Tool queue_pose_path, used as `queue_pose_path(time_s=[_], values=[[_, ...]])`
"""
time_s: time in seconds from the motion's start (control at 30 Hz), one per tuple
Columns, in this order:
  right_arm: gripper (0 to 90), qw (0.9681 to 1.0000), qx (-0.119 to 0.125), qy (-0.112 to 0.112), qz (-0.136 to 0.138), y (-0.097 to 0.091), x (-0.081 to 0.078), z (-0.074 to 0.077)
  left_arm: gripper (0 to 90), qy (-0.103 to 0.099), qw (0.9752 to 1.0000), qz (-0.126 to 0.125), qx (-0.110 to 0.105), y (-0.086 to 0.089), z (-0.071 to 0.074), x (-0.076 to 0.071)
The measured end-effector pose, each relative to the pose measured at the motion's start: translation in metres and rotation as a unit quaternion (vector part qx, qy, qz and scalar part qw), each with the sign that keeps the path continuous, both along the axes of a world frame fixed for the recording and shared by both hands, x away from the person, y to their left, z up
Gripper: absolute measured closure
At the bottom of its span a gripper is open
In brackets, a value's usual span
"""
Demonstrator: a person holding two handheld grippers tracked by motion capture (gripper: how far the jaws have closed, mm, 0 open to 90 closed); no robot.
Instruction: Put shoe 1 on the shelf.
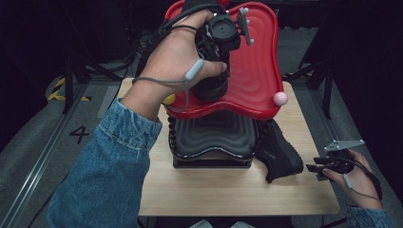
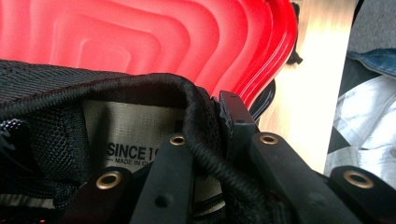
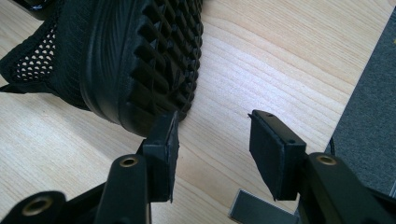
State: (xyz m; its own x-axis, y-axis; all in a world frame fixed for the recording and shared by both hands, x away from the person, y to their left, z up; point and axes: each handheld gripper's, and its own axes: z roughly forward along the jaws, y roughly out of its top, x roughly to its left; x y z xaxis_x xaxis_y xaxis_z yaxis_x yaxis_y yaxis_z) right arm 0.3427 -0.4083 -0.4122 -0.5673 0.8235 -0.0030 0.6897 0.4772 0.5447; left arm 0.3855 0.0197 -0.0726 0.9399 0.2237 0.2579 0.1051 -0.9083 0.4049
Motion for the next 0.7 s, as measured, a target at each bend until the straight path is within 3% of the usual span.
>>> queue_pose_path(time_s=[0.13, 0.5, 0.7], values=[[53.0, 1.0000, 0.000, 0.001, 0.001, 0.000, 0.000, 0.000, 83.2, 0.004, 0.9999, 0.000, 0.009, -0.002, -0.006, 0.004], [52.9, 1.0000, -0.002, -0.001, 0.006, 0.003, 0.001, -0.001, 83.4, 0.001, 1.0000, 0.003, -0.001, 0.002, -0.010, 0.007], [52.8, 1.0000, -0.002, -0.001, 0.006, 0.003, 0.001, -0.001, 83.9, -0.003, 0.9999, 0.008, 0.015, -0.001, -0.012, 0.001]])
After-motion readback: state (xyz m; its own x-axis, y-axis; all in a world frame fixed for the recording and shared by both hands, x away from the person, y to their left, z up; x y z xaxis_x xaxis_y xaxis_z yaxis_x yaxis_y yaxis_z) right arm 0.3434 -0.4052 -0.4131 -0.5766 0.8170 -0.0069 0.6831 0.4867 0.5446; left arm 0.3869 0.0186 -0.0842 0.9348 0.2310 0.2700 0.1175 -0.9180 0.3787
